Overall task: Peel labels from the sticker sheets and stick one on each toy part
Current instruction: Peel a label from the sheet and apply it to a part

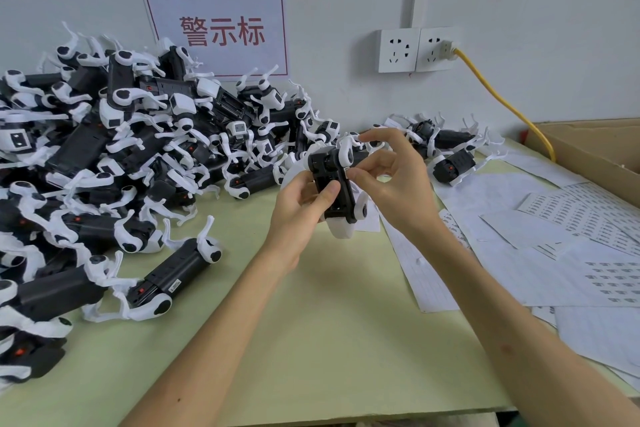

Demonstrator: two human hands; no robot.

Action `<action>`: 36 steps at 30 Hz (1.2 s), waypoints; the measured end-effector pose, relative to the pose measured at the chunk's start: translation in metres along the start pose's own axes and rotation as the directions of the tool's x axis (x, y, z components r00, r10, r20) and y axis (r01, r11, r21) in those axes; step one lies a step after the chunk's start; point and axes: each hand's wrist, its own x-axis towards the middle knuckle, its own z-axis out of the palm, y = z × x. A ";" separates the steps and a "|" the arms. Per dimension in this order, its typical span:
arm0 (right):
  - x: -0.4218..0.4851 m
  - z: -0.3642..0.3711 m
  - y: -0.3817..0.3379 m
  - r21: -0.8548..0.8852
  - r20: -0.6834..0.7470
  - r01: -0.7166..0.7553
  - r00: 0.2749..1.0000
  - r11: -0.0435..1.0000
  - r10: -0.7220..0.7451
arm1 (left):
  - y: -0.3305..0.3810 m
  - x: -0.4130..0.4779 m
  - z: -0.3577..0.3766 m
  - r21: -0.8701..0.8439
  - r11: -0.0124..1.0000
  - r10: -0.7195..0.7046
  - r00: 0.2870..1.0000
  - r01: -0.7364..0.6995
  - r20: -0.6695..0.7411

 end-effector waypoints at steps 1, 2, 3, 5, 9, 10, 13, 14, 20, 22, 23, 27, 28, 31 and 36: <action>0.000 0.000 0.000 -0.002 -0.002 -0.001 1.000 1.000 0.001 | 0.000 0.000 0.000 0.002 1.000 0.001 1.000 -0.001 -0.001; 0.000 0.000 0.000 -0.003 -0.003 -0.001 1.000 1.000 0.001 | 0.000 0.000 0.000 0.003 1.000 0.001 1.000 -0.001 -0.003; 0.000 0.000 0.000 -0.004 -0.003 -0.001 1.000 1.000 0.001 | 0.000 0.000 0.000 0.003 1.000 0.001 1.000 -0.001 -0.004; 0.000 0.000 0.000 -0.001 -0.004 -0.004 1.000 1.000 0.004 | 0.001 0.000 0.000 0.002 1.000 0.004 1.000 -0.004 -0.003; 0.000 0.000 0.000 -0.001 -0.003 -0.003 1.000 1.000 0.003 | 0.001 0.000 0.001 0.007 1.000 0.017 1.000 -0.017 -0.004; 0.000 0.000 0.000 -0.003 -0.003 -0.002 1.000 1.000 0.002 | 0.001 0.000 0.001 0.007 1.000 0.019 1.000 -0.019 -0.002; 0.000 0.000 0.001 -0.015 -0.004 -0.002 1.000 1.000 0.002 | 0.001 0.001 0.000 -0.002 1.000 0.023 1.000 -0.023 0.009; 0.000 0.000 0.001 -0.016 -0.004 -0.003 1.000 1.000 0.003 | 0.000 0.001 0.000 -0.003 1.000 0.026 1.000 -0.026 0.011; 0.000 -0.001 0.001 -0.032 0.010 0.009 1.000 0.999 -0.009 | -0.001 0.001 0.000 0.029 0.998 0.057 0.998 -0.057 0.006; 0.000 -0.001 0.001 -0.037 0.012 0.015 1.000 0.999 -0.014 | 0.000 0.001 0.000 0.031 0.998 0.062 0.998 -0.063 0.005; 0.000 -0.001 0.001 -0.040 0.013 0.018 1.000 0.999 -0.018 | 0.000 0.001 0.000 0.031 0.997 0.063 0.998 -0.064 0.005; 0.000 0.000 0.002 -0.047 0.011 0.020 1.000 0.999 -0.020 | -0.001 0.001 0.000 0.040 0.997 0.071 0.997 -0.071 0.004; 0.000 -0.001 0.002 -0.049 0.009 0.020 1.000 0.999 -0.019 | 0.000 0.001 0.000 0.041 0.997 0.073 0.997 -0.073 0.003; 0.001 -0.002 0.002 -0.049 0.013 0.001 1.000 0.999 0.000 | 0.001 0.000 0.000 0.045 0.996 0.073 0.997 -0.074 0.004; 0.001 0.000 0.003 -0.028 0.015 -0.062 0.998 0.998 0.063 | -0.003 0.001 -0.002 0.039 0.996 0.073 0.997 -0.074 0.021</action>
